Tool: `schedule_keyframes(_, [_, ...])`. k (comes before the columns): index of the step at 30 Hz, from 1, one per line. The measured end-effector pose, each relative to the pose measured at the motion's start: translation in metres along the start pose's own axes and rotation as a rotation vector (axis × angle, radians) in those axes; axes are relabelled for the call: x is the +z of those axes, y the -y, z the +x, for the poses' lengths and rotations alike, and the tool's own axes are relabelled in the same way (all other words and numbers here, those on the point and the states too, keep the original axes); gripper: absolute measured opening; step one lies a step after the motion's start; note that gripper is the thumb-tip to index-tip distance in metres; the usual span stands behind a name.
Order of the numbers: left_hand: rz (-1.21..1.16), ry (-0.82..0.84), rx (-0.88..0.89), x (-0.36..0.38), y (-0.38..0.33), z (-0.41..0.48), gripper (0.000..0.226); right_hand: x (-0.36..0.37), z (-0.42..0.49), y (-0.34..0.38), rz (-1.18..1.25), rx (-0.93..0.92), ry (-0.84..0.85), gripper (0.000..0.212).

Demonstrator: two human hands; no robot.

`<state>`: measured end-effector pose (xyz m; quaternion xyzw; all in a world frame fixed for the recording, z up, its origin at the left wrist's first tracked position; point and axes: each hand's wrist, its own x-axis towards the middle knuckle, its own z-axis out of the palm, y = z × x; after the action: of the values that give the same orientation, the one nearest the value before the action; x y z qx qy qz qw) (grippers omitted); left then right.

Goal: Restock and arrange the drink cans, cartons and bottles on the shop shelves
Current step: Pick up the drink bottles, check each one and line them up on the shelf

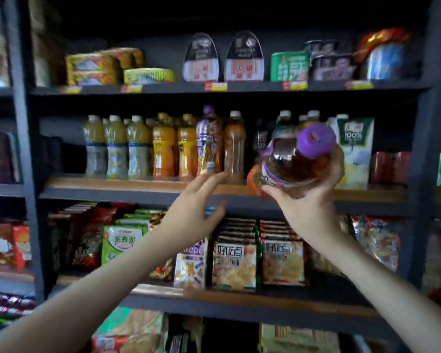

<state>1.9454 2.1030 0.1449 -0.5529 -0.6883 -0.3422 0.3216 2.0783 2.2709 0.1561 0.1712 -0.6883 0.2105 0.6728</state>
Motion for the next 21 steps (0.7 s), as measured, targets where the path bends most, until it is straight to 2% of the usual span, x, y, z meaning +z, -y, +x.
schedule_keyframes(4, [0.139,-0.047,-0.029,-0.010,0.029,0.038,0.055,0.023,0.039,-0.028,-0.063,-0.097,-0.053,0.125])
schedule_keyframes(9, [0.254,-0.096,0.013,-0.008,0.072,0.076,0.056,0.055,0.057,-0.066,-0.095,-0.055,0.125,0.111])
schedule_keyframes(13, [0.273,-0.099,0.014,0.004,0.102,0.098,0.065,0.072,0.065,-0.084,-0.066,0.151,0.241,0.115])
schedule_keyframes(17, [0.249,-0.106,0.032,0.015,0.119,0.111,0.070,0.086,0.073,-0.100,-0.140,0.327,0.306,0.115])
schedule_keyframes(21, [0.315,-0.173,0.182,0.027,0.129,0.128,0.065,0.100,0.085,-0.116,-0.185,0.442,0.322,0.114])
